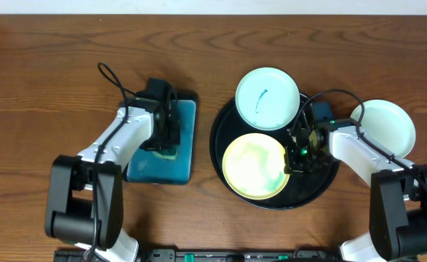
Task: Clean dirty plates on tray and stack at the side
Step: 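Lower the sponge into the blue tray and release it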
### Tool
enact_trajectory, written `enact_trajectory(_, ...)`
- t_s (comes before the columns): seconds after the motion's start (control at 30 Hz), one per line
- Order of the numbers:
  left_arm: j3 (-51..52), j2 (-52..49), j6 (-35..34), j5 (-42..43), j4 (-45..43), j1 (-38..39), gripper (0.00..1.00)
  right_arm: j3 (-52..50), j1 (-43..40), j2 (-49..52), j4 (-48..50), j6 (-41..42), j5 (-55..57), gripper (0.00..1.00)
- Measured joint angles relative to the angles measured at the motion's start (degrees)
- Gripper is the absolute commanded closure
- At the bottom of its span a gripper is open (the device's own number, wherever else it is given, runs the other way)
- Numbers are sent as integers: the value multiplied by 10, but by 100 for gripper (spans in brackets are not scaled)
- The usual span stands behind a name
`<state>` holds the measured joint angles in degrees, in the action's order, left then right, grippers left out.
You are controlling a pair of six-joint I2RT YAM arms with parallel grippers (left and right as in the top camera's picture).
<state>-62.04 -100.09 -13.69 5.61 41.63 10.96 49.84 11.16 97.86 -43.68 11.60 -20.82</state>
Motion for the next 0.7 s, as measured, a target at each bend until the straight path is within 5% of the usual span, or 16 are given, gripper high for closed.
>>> enact_trajectory(0.17, -6, 34, 0, 0, 8, -5, 92, 0, 0, 0, 0, 0, 0, 99)
enact_trajectory(0.2, -7, 38, 0, 0, 9, -5, 84, 0, 0, 0, 0, 0, 0, 99)
enact_trajectory(0.23, -7, 40, 2, 0, 9, -5, 62, 0, 0, 0, 0, 0, 0, 99)
enact_trajectory(0.27, -7, 41, 2, 0, 10, -5, 55, 0, 0, 0, 0, 0, 0, 99)
enact_trajectory(0.7, -7, 41, 2, 0, -49, -5, 51, 0, 0, 0, 0, 0, 0, 99)
